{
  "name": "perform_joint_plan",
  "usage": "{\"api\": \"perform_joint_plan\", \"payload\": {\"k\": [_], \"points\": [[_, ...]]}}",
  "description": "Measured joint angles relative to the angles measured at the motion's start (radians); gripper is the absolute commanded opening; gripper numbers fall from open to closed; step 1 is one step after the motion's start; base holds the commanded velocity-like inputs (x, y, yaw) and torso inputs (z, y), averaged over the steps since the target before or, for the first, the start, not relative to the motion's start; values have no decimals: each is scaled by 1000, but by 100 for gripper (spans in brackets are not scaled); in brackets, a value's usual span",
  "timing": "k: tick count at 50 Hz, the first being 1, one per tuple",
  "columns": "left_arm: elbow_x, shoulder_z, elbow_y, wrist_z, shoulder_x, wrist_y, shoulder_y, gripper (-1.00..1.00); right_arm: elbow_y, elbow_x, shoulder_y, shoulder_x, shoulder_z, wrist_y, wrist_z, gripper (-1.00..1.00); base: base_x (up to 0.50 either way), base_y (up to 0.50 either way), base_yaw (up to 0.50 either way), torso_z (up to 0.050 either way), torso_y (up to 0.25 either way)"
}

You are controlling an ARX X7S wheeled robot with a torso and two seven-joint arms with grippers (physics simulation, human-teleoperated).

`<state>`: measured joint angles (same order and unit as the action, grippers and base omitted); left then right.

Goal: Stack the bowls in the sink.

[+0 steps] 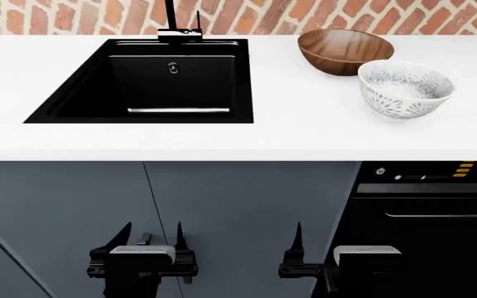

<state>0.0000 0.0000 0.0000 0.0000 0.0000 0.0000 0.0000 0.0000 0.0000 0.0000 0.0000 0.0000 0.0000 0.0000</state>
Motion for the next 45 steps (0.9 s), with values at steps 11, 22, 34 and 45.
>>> {"api": "perform_joint_plan", "payload": {"k": [11,22,34,45], "points": [[-54,30,1,11,-23,42,0,100,-12,21,-36,25,-19,-54,24,100,0,0,0,41,0],[-92,61,46,6,-54,24,2,100,-59,33,-54,50,-60,-58,38,100,0,0,0,50,0],[-125,93,131,3,-92,-67,-12,100,-136,51,-65,73,-90,-36,50,100,0,-81,0,29,0],[-135,122,171,-20,-116,-227,-45,100,-154,90,-52,86,-92,-2,63,100,0,-500,0,0,0]]}}
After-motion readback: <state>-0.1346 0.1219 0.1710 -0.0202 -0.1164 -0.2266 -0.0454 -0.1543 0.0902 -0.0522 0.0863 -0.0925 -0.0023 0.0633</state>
